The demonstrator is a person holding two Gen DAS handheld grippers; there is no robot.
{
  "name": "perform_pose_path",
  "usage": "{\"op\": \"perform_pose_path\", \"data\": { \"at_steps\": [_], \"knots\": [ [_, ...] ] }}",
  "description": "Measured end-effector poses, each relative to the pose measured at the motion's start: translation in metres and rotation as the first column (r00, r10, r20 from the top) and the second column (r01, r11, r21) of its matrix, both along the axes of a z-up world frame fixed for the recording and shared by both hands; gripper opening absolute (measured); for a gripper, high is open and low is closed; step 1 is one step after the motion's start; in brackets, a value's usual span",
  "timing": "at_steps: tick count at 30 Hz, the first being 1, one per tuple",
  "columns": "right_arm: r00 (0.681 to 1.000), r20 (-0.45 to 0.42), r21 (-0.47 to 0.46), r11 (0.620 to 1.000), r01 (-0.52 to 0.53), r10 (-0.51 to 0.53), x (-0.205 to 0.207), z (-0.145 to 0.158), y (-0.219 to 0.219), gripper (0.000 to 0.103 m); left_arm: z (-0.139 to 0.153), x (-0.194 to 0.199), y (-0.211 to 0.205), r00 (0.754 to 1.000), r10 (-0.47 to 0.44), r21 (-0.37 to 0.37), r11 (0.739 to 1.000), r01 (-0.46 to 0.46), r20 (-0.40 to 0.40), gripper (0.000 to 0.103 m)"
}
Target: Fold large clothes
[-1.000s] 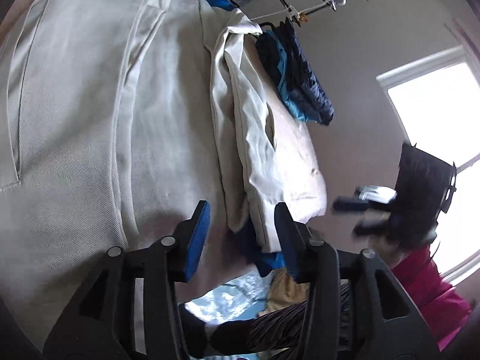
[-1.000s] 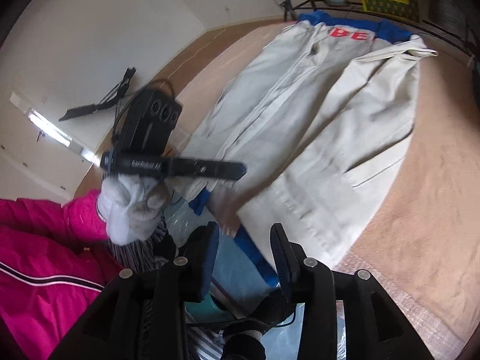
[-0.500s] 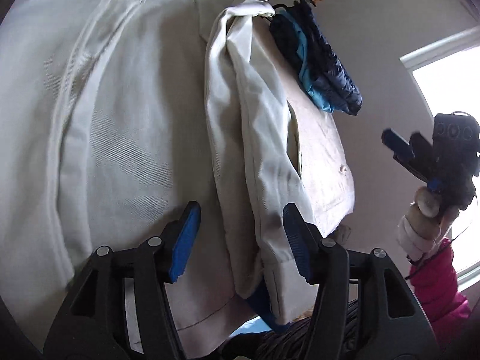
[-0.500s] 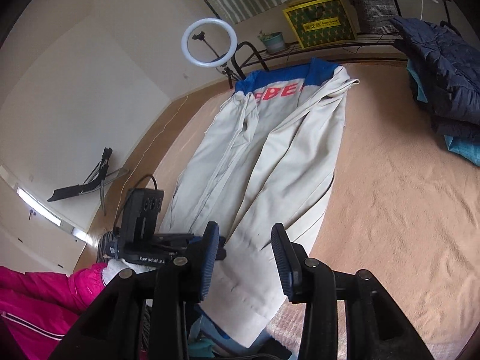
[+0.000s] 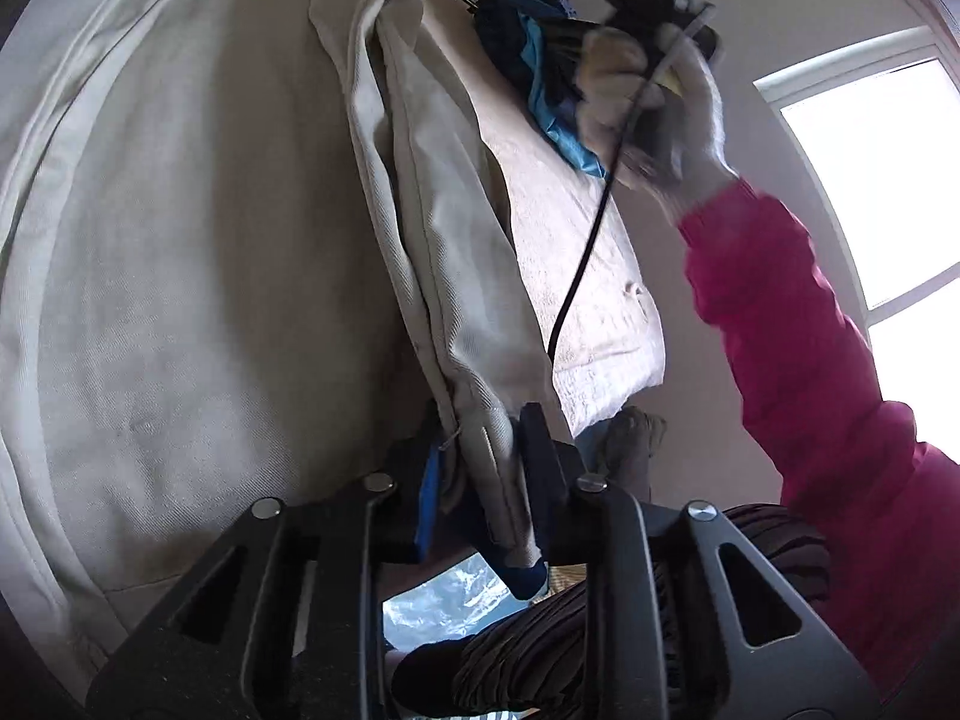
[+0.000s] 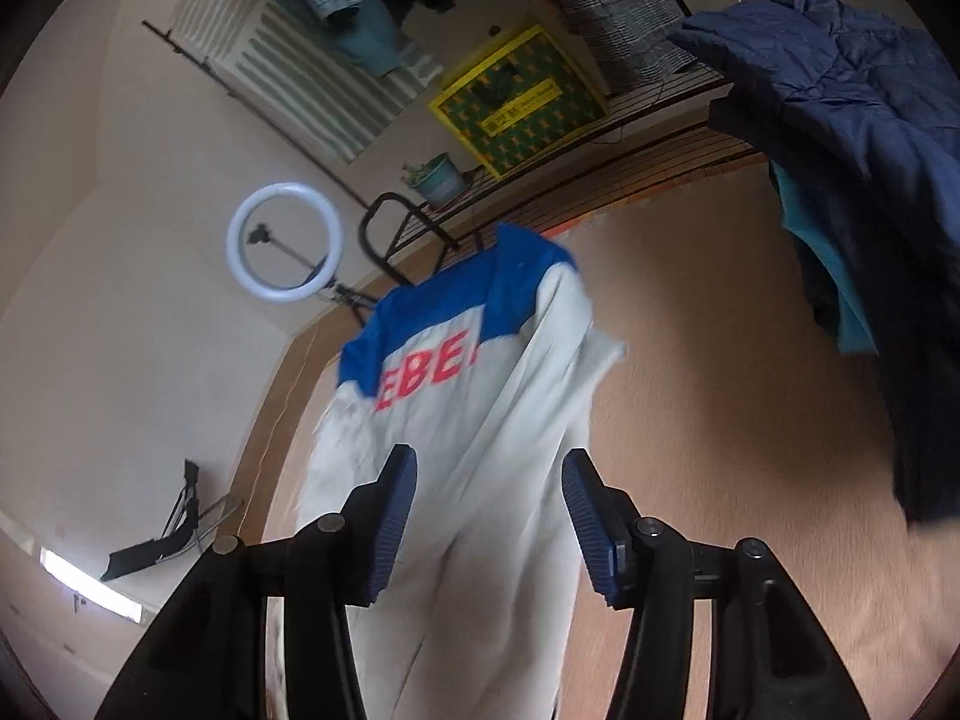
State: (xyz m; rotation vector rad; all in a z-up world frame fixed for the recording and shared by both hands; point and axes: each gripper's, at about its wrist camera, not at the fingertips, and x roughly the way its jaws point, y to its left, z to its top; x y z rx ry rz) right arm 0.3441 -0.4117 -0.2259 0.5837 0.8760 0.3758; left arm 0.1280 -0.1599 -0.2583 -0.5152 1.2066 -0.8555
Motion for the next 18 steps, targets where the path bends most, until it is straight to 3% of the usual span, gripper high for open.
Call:
{"op": "perform_pose_path", "data": {
  "at_steps": [6,7,8,9,11,15,18],
  "knots": [
    [0.997,-0.045,0.06,0.996,0.06,-0.057,0.052,-0.039,-0.006,0.052,0.003,-0.002,0.0,1.0,-0.012,0.012,1.0,0.012,0.021,0.015],
    [0.997,-0.052,0.072,0.996,0.059,-0.055,0.055,-0.041,-0.005,0.046,0.004,-0.004,0.002,0.999,-0.017,0.018,1.0,0.017,0.032,0.015],
    [0.996,-0.059,0.069,0.995,0.065,-0.061,0.056,-0.039,-0.004,0.025,0.004,-0.004,0.002,0.999,-0.02,0.02,1.0,0.019,0.034,0.015],
    [0.995,-0.053,0.045,0.995,0.084,-0.082,0.056,-0.034,-0.003,0.012,0.004,-0.005,0.002,0.999,-0.021,0.019,1.0,0.02,0.033,0.015],
    [0.997,-0.021,-0.015,0.997,0.076,-0.076,0.056,-0.014,0.006,0.003,0.001,-0.007,0.003,0.999,-0.019,0.01,1.0,0.019,0.03,0.014],
    [1.0,0.009,-0.244,0.969,0.025,-0.023,0.065,0.033,0.039,0.0,0.002,-0.006,0.006,0.999,-0.027,-0.016,0.999,0.027,0.029,0.013],
    [1.0,-0.003,-0.389,0.921,-0.006,0.005,0.071,0.061,0.073,0.0,0.004,-0.006,0.016,0.999,-0.029,-0.042,0.999,0.03,0.033,0.013]
  ]
}}
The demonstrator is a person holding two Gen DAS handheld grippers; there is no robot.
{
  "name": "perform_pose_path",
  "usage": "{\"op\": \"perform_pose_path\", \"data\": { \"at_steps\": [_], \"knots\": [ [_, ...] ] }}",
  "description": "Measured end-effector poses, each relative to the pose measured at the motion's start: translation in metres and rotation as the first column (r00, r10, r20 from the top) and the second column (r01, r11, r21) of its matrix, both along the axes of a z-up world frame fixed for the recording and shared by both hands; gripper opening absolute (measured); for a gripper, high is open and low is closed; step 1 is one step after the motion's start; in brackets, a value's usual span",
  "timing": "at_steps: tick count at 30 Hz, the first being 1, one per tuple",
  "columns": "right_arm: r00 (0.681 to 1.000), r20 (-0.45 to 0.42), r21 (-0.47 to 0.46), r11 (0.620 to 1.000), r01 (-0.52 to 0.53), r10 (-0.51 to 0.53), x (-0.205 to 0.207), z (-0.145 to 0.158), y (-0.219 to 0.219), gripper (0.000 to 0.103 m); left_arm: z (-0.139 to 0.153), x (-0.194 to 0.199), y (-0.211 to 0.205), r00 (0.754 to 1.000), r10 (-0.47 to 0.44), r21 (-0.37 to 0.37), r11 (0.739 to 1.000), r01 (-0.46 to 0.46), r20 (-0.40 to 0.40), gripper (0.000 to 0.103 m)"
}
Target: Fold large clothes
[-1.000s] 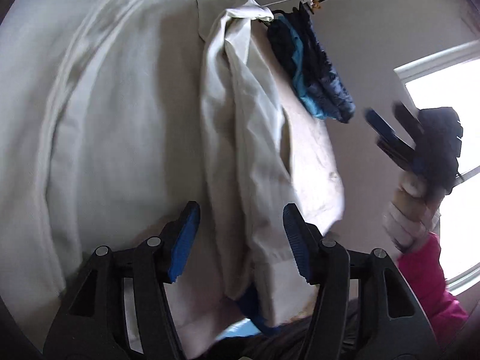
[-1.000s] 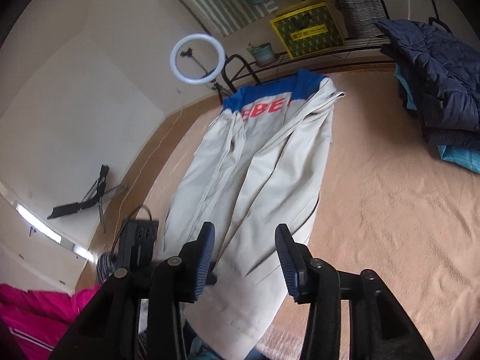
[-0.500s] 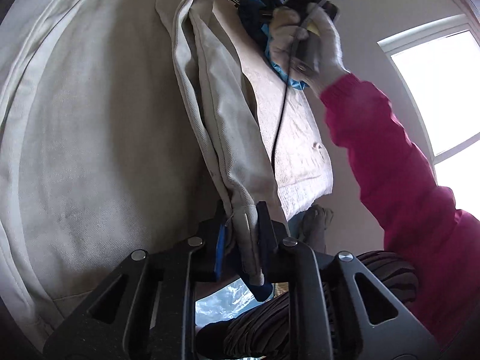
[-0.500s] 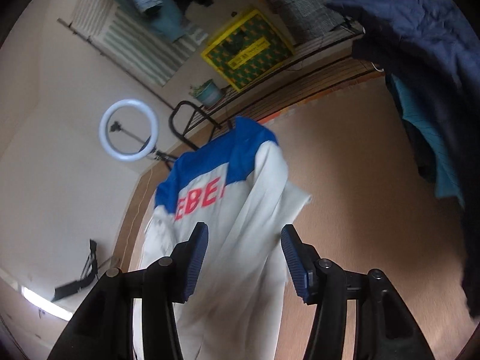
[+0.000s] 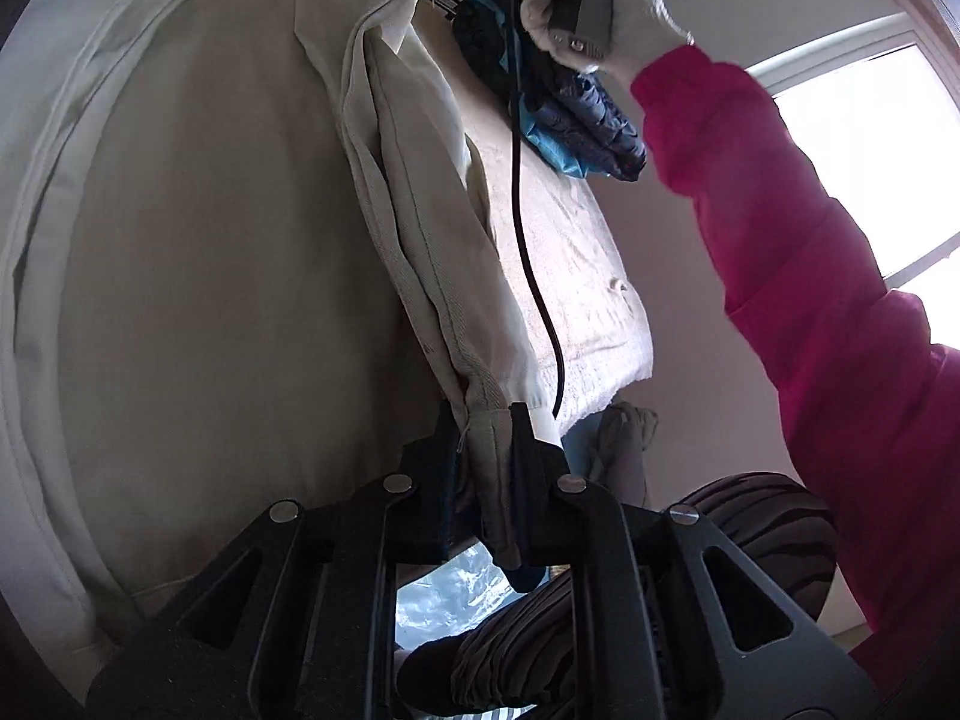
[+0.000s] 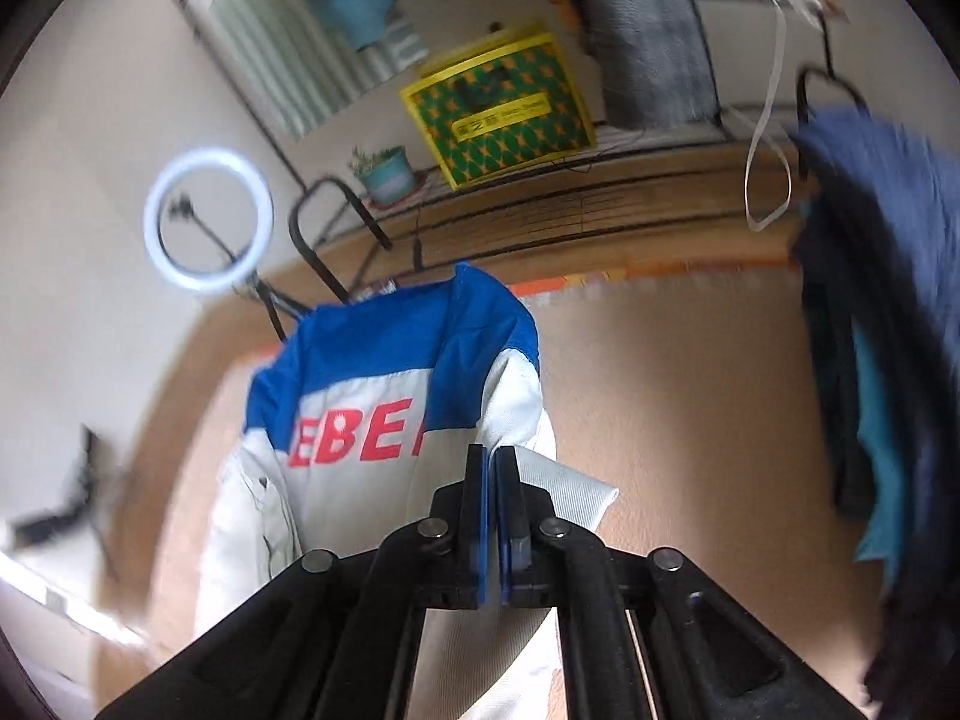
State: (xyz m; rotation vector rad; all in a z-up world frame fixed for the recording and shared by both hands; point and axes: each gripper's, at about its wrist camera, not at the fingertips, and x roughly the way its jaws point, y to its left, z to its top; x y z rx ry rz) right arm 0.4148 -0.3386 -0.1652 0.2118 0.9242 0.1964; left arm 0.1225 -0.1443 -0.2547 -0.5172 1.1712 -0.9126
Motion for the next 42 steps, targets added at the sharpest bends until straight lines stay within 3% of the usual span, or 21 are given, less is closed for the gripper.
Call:
{"op": "perform_pose_path", "data": {
  "at_steps": [4,11,16,19,21,22,25,29,32,34,36,42],
  "knots": [
    [0.998,-0.009,-0.204,0.977,-0.064,0.064,0.013,0.019,0.063,0.0,-0.009,-0.003,0.016,0.999,0.013,-0.037,0.999,-0.014,-0.033,0.012],
    [0.98,-0.103,-0.332,0.922,-0.197,0.172,0.04,-0.014,0.162,0.0,-0.024,-0.008,0.043,0.998,0.039,-0.045,0.998,-0.042,-0.053,0.011],
    [0.973,-0.142,-0.312,0.925,-0.216,0.179,0.054,-0.048,0.193,0.0,-0.021,-0.009,0.056,0.997,0.061,-0.054,0.997,-0.063,-0.036,0.011],
    [0.964,-0.159,-0.185,0.952,-0.244,0.216,0.058,-0.051,0.192,0.0,-0.023,-0.012,0.068,0.996,0.073,-0.058,0.995,-0.075,-0.044,0.011],
    [0.968,-0.129,-0.078,0.971,-0.227,0.216,0.055,-0.033,0.177,0.033,-0.024,-0.013,0.072,0.996,0.075,-0.058,0.995,-0.078,-0.051,0.011],
    [0.97,-0.11,-0.056,0.973,-0.224,0.218,0.05,-0.023,0.17,0.036,-0.025,-0.013,0.074,0.996,0.077,-0.062,0.995,-0.08,-0.052,0.011],
    [0.971,-0.117,-0.087,0.972,-0.219,0.209,0.028,-0.002,0.146,0.037,-0.026,-0.012,0.067,0.995,0.081,-0.071,0.994,-0.085,-0.057,0.011],
    [0.95,-0.205,-0.181,0.944,-0.274,0.237,0.001,-0.012,0.14,0.037,-0.026,-0.011,0.072,0.995,0.08,-0.074,0.994,-0.084,-0.057,0.011],
    [0.947,-0.242,-0.185,0.948,-0.26,0.213,-0.001,-0.032,0.139,0.034,-0.027,-0.014,0.074,0.996,0.081,-0.067,0.994,-0.084,-0.047,0.011],
    [0.948,-0.257,-0.214,0.946,-0.243,0.186,0.003,-0.047,0.141,0.023,-0.024,-0.015,0.076,0.996,0.084,-0.059,0.995,-0.086,-0.041,0.011],
    [0.952,-0.259,-0.217,0.95,-0.224,0.165,0.006,-0.055,0.14,0.001,-0.022,-0.017,0.076,0.995,0.09,-0.058,0.994,-0.092,-0.037,0.01],
    [0.977,-0.148,-0.058,0.985,-0.16,0.15,0.006,-0.026,0.13,0.0,-0.013,-0.02,0.091,0.99,0.135,-0.064,0.989,-0.137,-0.032,0.01]
  ]
}}
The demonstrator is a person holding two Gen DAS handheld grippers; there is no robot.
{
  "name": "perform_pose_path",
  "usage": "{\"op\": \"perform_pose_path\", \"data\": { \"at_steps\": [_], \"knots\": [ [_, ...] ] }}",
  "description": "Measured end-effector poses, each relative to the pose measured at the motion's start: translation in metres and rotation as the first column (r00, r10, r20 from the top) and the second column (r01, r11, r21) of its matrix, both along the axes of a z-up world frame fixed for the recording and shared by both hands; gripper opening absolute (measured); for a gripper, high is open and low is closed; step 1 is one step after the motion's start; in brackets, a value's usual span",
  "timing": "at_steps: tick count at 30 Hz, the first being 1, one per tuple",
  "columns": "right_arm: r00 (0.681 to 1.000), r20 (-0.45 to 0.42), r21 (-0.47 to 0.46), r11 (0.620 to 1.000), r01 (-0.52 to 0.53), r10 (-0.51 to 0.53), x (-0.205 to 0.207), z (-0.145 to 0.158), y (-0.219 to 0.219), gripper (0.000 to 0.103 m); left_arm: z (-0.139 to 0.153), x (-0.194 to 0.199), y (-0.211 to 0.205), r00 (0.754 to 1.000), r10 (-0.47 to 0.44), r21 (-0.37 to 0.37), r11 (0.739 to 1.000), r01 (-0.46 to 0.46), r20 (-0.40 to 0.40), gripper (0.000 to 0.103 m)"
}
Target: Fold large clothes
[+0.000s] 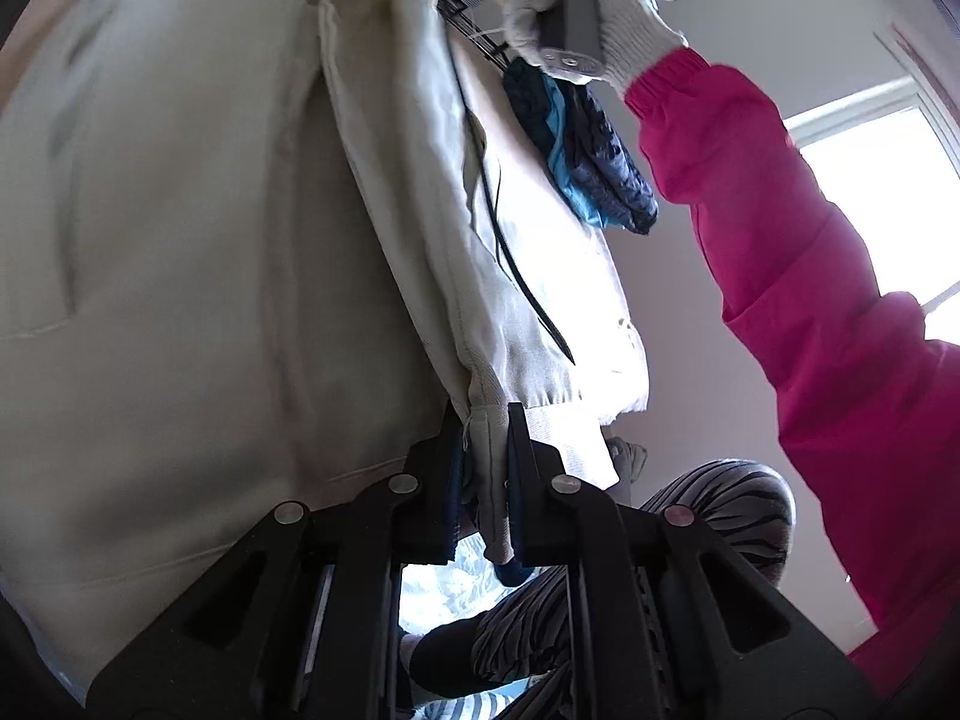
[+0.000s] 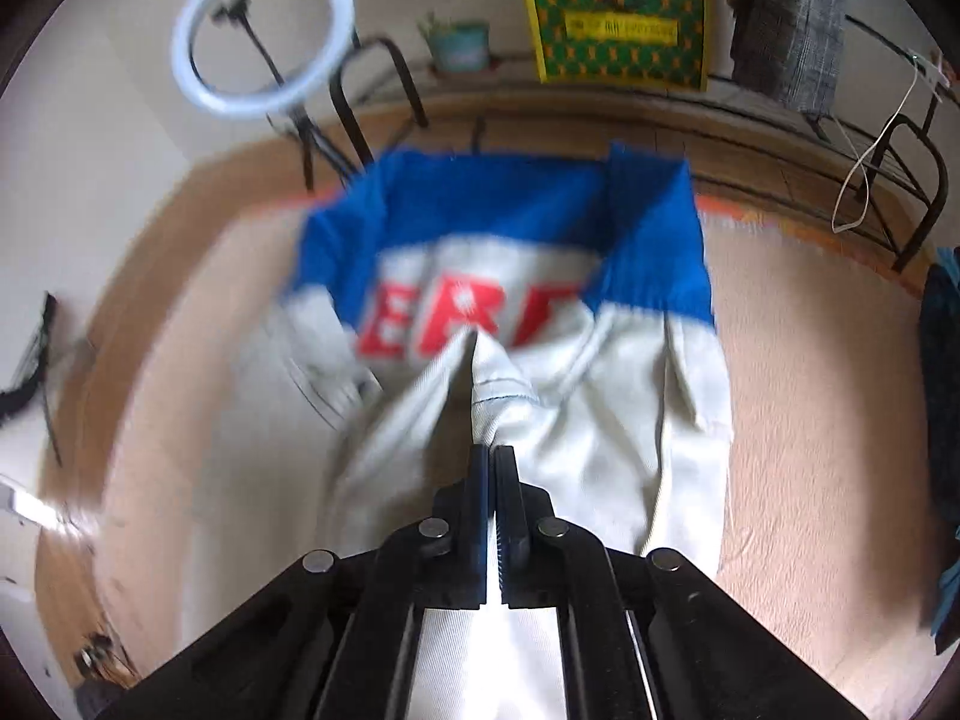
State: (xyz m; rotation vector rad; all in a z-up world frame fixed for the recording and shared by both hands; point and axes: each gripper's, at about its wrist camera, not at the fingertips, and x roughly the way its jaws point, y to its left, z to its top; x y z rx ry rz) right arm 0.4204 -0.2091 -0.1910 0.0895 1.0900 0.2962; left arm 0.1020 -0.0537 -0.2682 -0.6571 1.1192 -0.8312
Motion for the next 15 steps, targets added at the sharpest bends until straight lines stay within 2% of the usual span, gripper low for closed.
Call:
{"op": "perform_pose_path", "data": {
  "at_steps": [2,8,11,15],
  "knots": [
    [1.0,-0.012,0.014,1.0,-0.006,0.006,0.005,-0.008,0.006,0.0,-0.002,0.001,0.003,1.0,0.011,0.009,1.0,-0.011,0.0,0.01],
    [0.996,-0.086,-0.016,1.0,0.008,-0.01,0.018,-0.065,0.026,0.0,-0.015,0.002,0.008,0.999,0.036,0.043,0.998,-0.035,-0.026,0.01],
    [0.997,-0.083,0.087,0.996,0.01,-0.003,0.015,-0.05,0.012,0.006,-0.016,0.002,0.009,0.999,0.032,0.053,0.998,-0.031,-0.026,0.01],
    [1.0,0.004,0.203,0.979,0.012,-0.013,-0.025,0.01,-0.026,0.022,-0.011,0.0,0.003,0.999,0.032,0.067,0.997,-0.031,-0.004,0.01]
  ]
}}
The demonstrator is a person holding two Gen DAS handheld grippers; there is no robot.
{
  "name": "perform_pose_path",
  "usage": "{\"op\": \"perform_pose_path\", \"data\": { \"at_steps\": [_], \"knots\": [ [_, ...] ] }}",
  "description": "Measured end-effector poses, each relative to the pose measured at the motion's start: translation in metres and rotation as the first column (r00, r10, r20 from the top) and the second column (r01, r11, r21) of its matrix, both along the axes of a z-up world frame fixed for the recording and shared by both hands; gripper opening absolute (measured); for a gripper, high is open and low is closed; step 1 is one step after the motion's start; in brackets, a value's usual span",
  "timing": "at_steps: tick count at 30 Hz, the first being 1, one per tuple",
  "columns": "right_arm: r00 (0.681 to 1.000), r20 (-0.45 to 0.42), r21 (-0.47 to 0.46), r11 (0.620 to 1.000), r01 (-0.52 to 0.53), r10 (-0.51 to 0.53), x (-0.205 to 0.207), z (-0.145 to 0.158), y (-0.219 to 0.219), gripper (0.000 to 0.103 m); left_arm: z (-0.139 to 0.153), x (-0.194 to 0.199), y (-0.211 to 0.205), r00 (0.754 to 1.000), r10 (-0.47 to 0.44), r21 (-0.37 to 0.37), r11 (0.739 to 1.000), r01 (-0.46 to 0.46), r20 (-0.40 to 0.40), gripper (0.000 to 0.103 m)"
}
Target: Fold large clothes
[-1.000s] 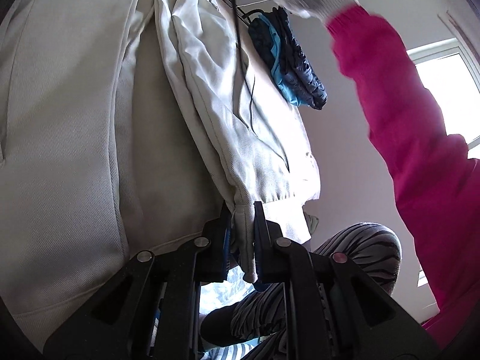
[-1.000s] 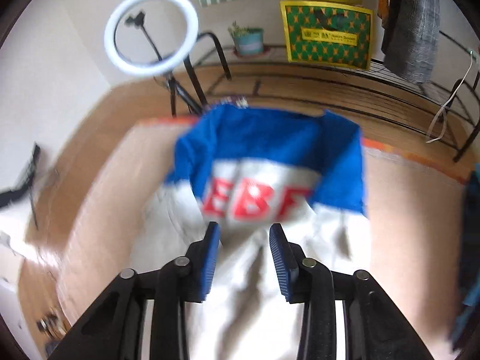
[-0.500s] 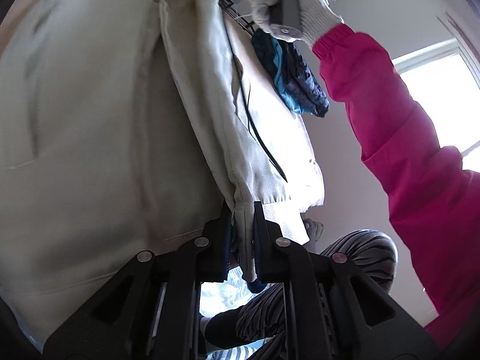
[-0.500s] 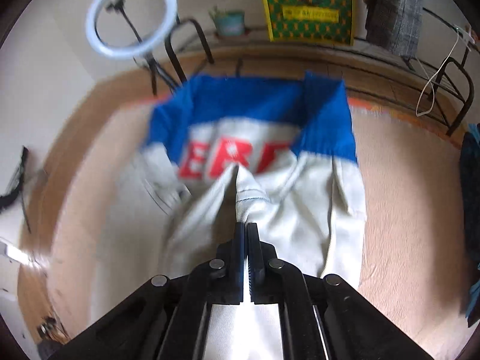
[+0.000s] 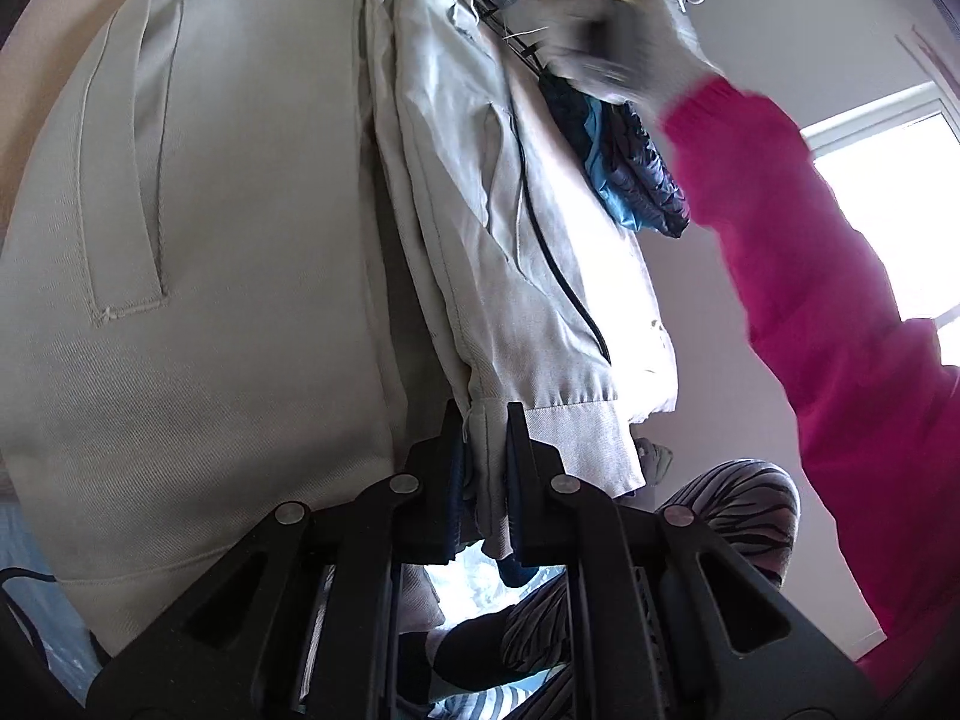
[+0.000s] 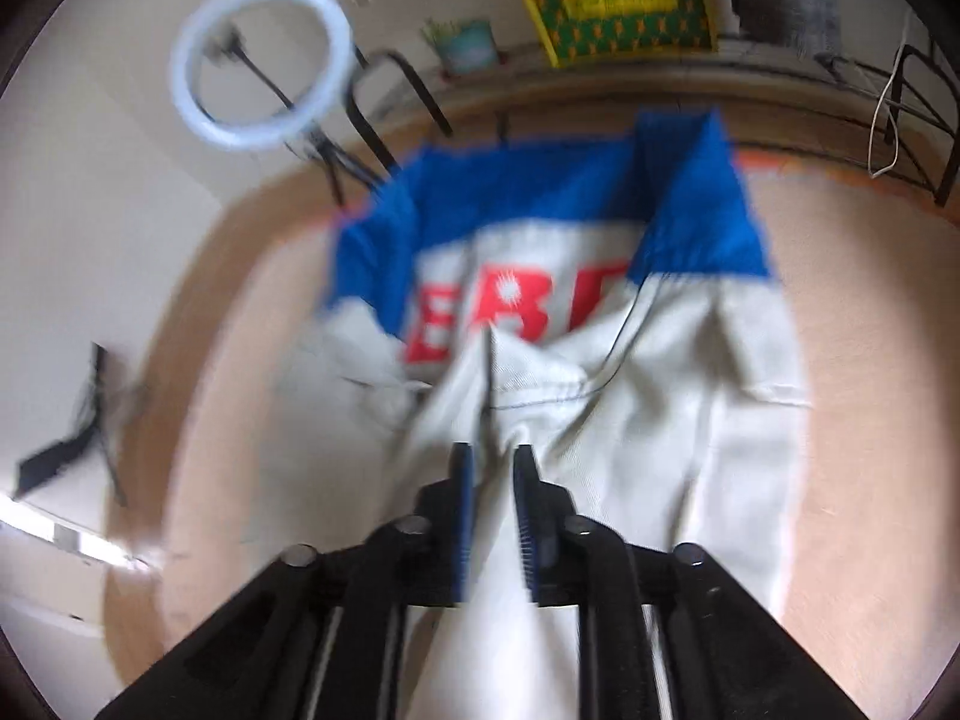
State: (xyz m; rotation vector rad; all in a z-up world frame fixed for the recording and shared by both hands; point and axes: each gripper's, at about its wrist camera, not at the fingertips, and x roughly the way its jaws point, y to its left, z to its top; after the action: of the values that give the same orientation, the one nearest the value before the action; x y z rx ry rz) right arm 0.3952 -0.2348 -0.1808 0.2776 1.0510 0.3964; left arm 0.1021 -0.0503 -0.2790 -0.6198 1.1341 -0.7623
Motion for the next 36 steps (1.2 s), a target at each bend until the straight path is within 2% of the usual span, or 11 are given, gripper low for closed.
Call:
{"op": "perform_pose_path", "data": {
  "at_steps": [5,8,12,17,23,25,26,27,30,34,36],
  "knots": [
    [0.994,0.105,0.004,1.0,-0.027,0.027,-0.095,0.066,-0.042,0.024,0.009,-0.003,-0.001,1.0,0.0,0.017,1.0,-0.001,0.03,0.01],
    [0.99,0.137,-0.023,0.999,-0.036,0.039,-0.162,0.084,-0.059,0.029,0.012,-0.006,-0.001,0.999,0.0,0.037,0.999,-0.001,0.036,0.01],
    [0.991,0.122,-0.115,0.992,-0.047,0.061,-0.243,0.075,-0.063,0.031,0.01,-0.006,-0.01,0.998,0.005,0.101,0.995,-0.01,0.055,0.01],
    [0.998,0.009,-0.159,0.985,-0.064,0.066,-0.321,0.023,-0.077,0.037,0.006,-0.009,-0.024,0.996,-0.005,0.182,0.983,-0.012,0.092,0.01],
    [0.989,-0.148,-0.017,1.0,0.021,-0.023,-0.361,-0.036,-0.099,0.042,0.009,-0.012,-0.03,0.995,0.002,0.214,0.977,-0.025,0.104,0.01],
    [0.983,-0.181,0.04,0.998,0.042,-0.034,-0.366,-0.047,-0.099,0.044,0.014,-0.016,-0.034,0.992,-0.002,0.236,0.971,-0.029,0.13,0.01],
    [0.981,-0.188,0.066,0.997,0.051,-0.038,-0.369,-0.049,-0.097,0.049,0.018,-0.018,-0.033,0.991,-0.008,0.243,0.97,-0.026,0.137,0.01],
    [0.981,-0.19,0.083,0.995,0.057,-0.04,-0.37,-0.05,-0.095,0.055,0.021,-0.02,-0.031,0.991,-0.01,0.237,0.971,-0.023,0.137,0.01],
    [0.983,-0.184,0.081,0.997,0.018,-0.003,-0.377,-0.049,-0.082,0.06,0.041,-0.027,-0.015,0.994,-0.015,0.173,0.985,-0.004,0.109,0.013],
    [0.981,-0.191,-0.011,0.999,-0.044,0.041,-0.375,-0.057,-0.064,0.056,0.075,-0.043,0.026,0.98,0.03,0.151,0.987,-0.061,0.198,0.013],
    [0.98,-0.192,-0.033,0.998,-0.054,0.046,-0.375,-0.059,-0.063,0.035,0.083,-0.043,0.052,0.969,0.091,0.185,0.973,-0.135,0.23,0.013]
  ]
}}
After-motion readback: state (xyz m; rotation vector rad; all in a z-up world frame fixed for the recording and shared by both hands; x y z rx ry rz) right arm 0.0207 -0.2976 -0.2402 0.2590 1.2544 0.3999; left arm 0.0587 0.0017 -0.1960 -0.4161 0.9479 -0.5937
